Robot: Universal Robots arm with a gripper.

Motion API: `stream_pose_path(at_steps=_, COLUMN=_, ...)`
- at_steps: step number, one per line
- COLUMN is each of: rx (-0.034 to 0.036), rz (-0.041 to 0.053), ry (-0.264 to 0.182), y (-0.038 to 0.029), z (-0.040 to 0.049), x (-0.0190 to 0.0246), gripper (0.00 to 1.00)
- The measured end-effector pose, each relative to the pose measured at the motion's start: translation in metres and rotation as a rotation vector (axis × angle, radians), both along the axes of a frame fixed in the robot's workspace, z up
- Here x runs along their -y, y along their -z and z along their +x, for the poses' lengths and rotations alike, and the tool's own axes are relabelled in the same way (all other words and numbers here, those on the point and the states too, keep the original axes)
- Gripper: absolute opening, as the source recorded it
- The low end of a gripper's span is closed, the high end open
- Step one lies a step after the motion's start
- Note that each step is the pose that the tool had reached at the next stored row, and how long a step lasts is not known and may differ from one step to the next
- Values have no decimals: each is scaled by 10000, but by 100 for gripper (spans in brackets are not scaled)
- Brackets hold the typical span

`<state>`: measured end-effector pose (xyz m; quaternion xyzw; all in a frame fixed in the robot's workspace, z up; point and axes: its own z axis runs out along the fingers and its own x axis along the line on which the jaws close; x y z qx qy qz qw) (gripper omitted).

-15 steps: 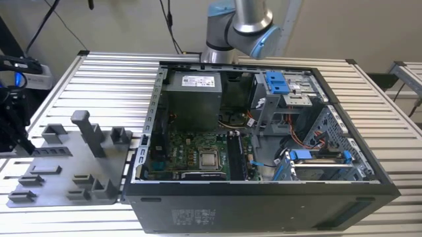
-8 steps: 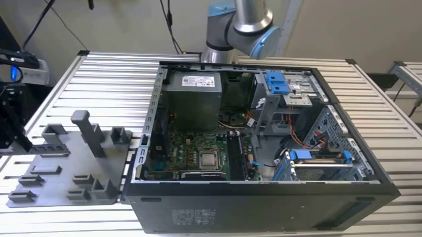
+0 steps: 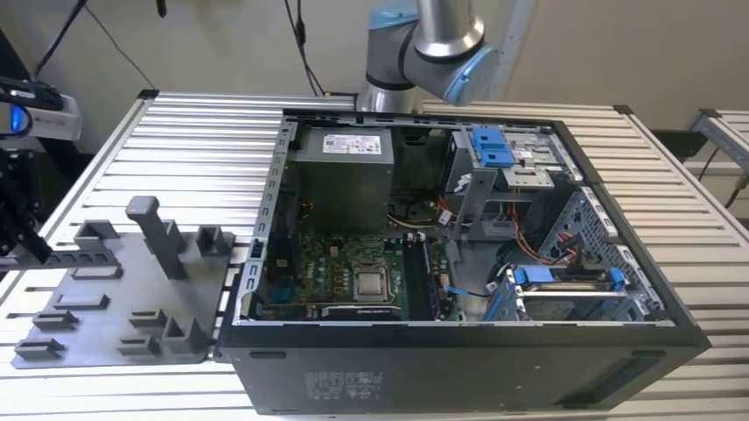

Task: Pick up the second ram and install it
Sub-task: 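Pick up the second ram and move it above second insertion slot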

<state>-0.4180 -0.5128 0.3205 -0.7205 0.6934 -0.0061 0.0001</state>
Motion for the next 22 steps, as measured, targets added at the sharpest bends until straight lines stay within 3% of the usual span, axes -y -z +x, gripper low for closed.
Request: stream_pose_path(at_steps=22, rx=0, rz=0, ry=0, y=-301, z=0, x=0, gripper=14)
